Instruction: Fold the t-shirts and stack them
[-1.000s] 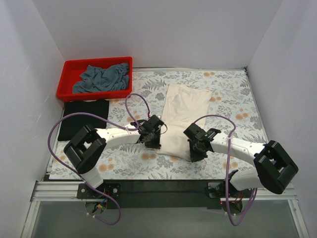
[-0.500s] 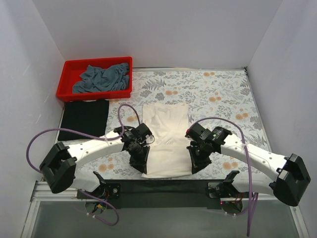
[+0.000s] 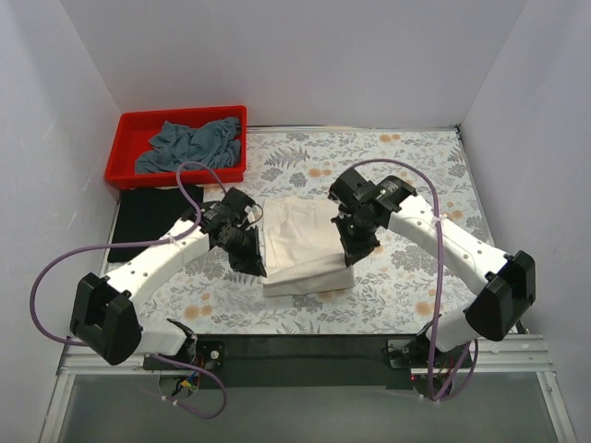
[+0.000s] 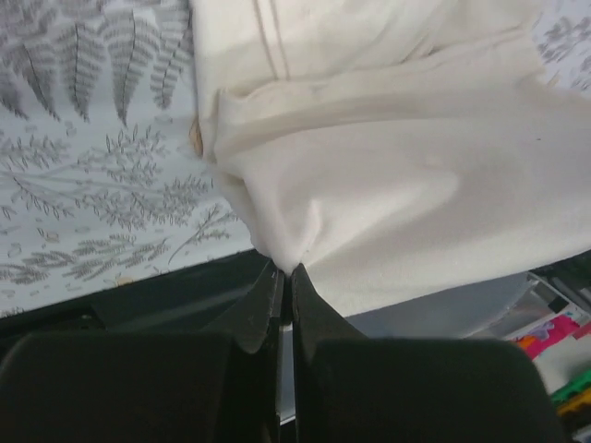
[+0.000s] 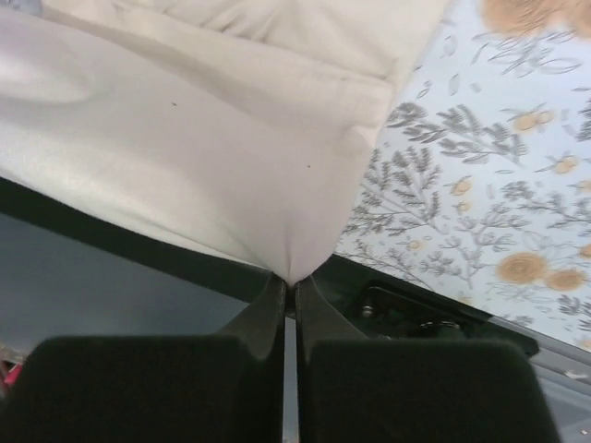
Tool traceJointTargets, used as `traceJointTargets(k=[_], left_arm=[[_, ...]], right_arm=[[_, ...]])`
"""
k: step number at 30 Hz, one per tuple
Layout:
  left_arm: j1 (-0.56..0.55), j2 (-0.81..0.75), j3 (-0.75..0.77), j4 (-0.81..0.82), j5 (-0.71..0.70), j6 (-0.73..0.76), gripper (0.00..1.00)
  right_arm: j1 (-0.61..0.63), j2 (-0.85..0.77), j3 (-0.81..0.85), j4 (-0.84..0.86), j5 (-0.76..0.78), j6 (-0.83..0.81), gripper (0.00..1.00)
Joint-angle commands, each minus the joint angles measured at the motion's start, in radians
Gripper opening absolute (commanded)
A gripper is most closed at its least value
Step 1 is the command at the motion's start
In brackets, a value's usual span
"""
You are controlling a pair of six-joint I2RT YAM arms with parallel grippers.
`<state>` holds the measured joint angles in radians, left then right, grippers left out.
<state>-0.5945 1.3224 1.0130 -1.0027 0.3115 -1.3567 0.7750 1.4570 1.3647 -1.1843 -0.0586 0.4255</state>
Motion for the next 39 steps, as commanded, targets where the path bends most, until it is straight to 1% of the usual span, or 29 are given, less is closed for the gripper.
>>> traceJointTargets(k=[1, 5, 10, 15, 21, 26, 39], left_arm=[[0.025, 0.038, 0.079, 0.077, -0.081, 0.031, 0.00], [0.053, 0.083, 0.142, 0.140, -0.109, 0.036, 0.00], [0.070, 0.130, 0.199, 0.188, -0.140, 0.045, 0.00], [0.082, 0.146, 0.236, 0.208, -0.179, 0.050, 0.00], [0.090, 0.133, 0.223, 0.248, -0.204, 0.025, 0.00], [0.104, 0.129, 0.185, 0.280, -0.230, 0.018, 0.00], [0.127, 0.158, 0.105, 0.409, -0.284, 0.010, 0.00]], right_arm=[[-0.052, 0.048, 0.146, -0.057, 0.132, -0.099, 0.01], [-0.092, 0.109, 0.234, -0.049, 0.158, -0.143, 0.01], [-0.138, 0.138, 0.278, -0.014, 0.175, -0.180, 0.01], [-0.166, 0.164, 0.324, 0.015, 0.178, -0.206, 0.01], [-0.183, 0.200, 0.376, 0.061, 0.189, -0.243, 0.01], [-0.189, 0.233, 0.395, 0.103, 0.189, -0.263, 0.01], [-0.195, 0.289, 0.332, 0.264, 0.220, -0.310, 0.01]])
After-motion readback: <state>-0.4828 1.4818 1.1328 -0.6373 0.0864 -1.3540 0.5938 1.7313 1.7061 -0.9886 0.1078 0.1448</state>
